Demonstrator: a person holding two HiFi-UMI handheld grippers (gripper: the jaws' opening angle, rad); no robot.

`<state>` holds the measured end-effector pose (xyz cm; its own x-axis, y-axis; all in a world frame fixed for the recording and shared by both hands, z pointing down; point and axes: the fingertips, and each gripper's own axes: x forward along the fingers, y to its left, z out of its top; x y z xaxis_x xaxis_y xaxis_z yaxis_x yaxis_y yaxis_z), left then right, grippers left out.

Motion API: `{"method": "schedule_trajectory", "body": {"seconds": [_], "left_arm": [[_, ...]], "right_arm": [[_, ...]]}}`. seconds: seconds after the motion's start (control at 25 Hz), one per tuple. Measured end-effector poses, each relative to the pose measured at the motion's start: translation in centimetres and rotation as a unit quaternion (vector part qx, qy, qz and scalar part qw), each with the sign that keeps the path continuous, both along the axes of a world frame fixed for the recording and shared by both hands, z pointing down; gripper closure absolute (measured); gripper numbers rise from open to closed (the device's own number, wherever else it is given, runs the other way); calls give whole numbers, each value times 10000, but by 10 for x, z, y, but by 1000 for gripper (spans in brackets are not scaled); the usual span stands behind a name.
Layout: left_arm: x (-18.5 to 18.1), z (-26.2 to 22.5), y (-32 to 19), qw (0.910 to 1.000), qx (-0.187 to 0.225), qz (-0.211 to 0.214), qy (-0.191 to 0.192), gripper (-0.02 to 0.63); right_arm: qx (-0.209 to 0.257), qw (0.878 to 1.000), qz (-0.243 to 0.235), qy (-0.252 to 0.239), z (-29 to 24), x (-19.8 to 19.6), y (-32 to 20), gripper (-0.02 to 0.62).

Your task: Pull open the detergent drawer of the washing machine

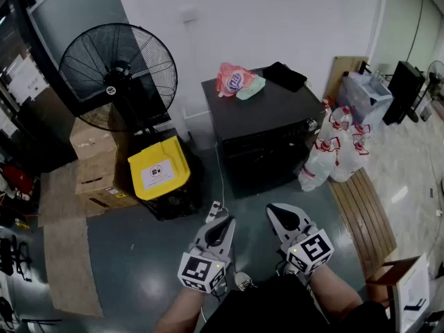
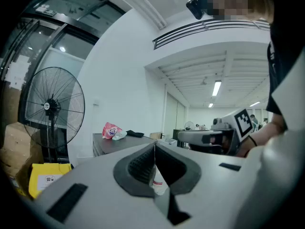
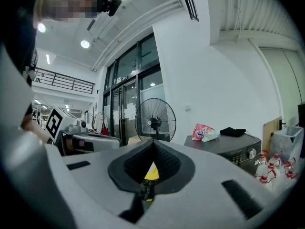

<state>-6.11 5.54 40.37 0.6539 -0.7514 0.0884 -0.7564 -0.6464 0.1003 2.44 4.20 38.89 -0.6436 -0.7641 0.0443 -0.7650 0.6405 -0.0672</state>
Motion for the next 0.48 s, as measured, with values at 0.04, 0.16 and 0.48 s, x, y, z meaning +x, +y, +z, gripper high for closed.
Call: {"method": "schedule_trajectory", "body": {"seconds": [0.04, 0.16, 0.48], "left_arm": [[0, -1, 0, 10000, 0, 3, 4, 600], [-2, -1, 1, 10000, 8, 4, 24, 600], [-5, -4, -1, 9998, 135, 44, 99, 582]], "right_arm": [[-3, 10000, 8, -5, 0, 0, 0, 591], [-8, 10000, 32, -66, -1, -1, 0, 591], [-32, 9996, 86, -266, 1, -3, -2, 548]]}}
